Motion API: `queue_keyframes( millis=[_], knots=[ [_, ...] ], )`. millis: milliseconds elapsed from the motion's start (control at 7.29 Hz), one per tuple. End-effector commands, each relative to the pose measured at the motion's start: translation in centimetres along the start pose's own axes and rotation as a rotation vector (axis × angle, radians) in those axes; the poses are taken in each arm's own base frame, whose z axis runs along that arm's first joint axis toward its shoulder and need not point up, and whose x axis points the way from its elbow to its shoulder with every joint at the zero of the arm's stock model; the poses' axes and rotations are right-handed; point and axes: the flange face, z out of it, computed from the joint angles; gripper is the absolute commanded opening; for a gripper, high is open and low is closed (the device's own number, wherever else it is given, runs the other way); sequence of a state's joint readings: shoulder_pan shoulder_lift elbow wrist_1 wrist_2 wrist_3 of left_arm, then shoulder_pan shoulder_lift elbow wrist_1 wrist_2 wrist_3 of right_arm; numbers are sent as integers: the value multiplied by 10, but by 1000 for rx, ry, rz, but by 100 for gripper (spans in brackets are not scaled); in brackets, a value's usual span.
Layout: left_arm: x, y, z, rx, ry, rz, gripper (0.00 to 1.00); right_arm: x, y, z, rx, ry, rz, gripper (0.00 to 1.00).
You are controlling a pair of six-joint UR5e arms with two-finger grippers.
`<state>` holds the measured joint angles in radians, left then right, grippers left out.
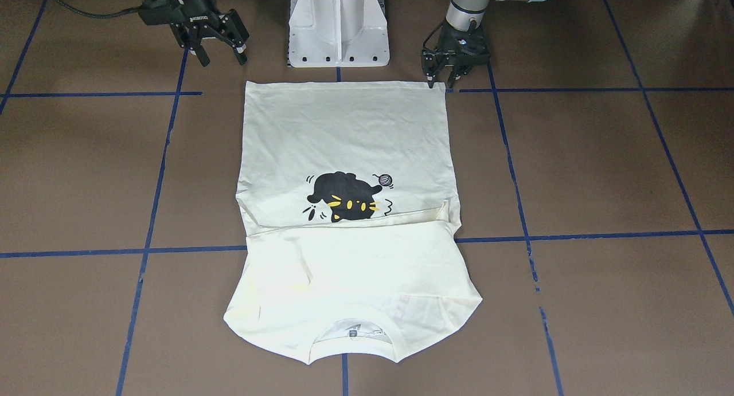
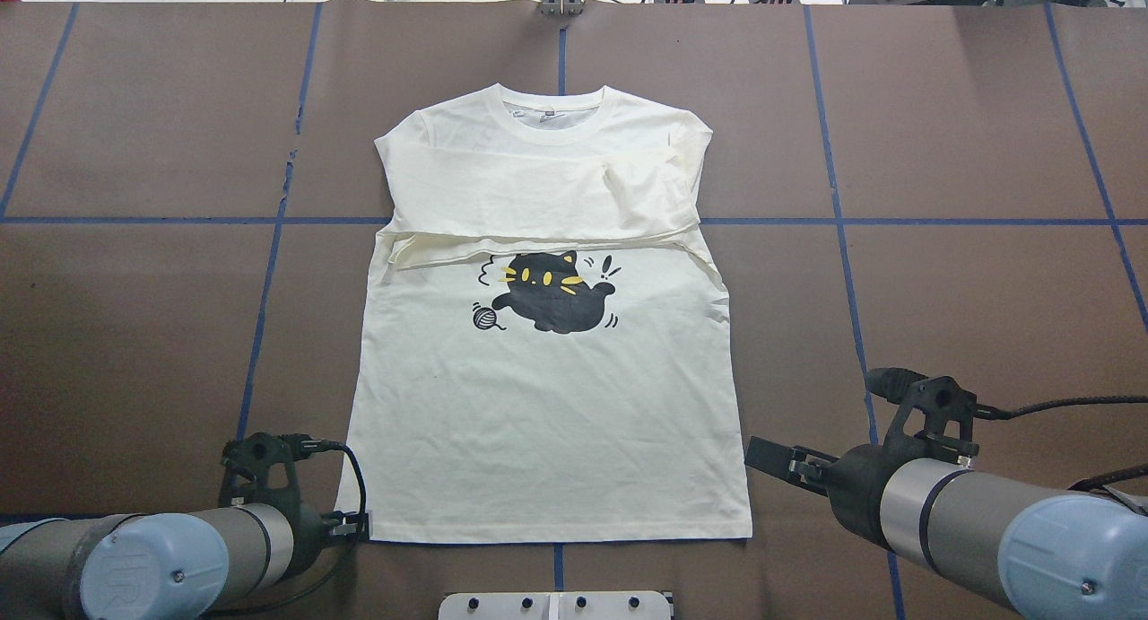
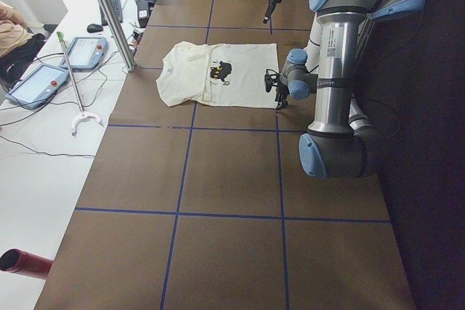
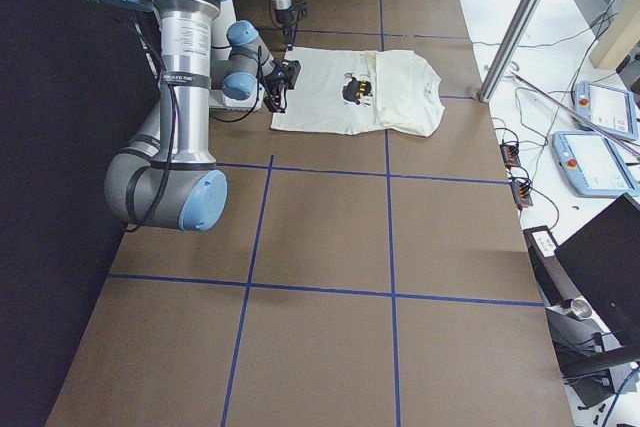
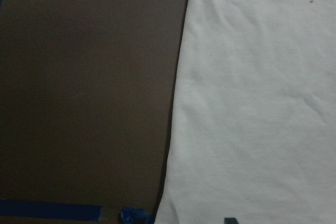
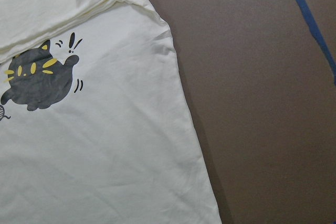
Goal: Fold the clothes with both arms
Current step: 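Grasp the hem corners with the left and right grippers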
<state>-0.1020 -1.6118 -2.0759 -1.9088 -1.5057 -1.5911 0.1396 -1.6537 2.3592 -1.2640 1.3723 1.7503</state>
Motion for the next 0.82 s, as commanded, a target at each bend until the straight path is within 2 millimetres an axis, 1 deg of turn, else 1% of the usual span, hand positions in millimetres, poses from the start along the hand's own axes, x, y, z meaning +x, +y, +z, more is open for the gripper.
queue_keyframes(
  millis=[0, 137, 274, 411, 549, 686],
  knots=[
    [0, 1, 4, -2, -5, 2, 46, 0, -1, 0, 1, 0, 1, 98],
    [0, 1, 4, -2, -7, 4, 21, 0, -1, -1, 2, -2, 1, 98],
    [0, 1, 4, -2, -7, 4, 18, 0, -1, -1, 0, -1, 1, 98],
    [0, 1, 3, -2, -5, 4, 6, 0, -1, -1, 2, -2, 1, 98],
    [0, 1, 3, -2, -5, 4, 0, 0, -1, -1, 2, -2, 1, 98],
    [1, 1, 1, -2, 1, 3, 0, 0, 0, 0, 1, 0, 0, 98]
  ],
)
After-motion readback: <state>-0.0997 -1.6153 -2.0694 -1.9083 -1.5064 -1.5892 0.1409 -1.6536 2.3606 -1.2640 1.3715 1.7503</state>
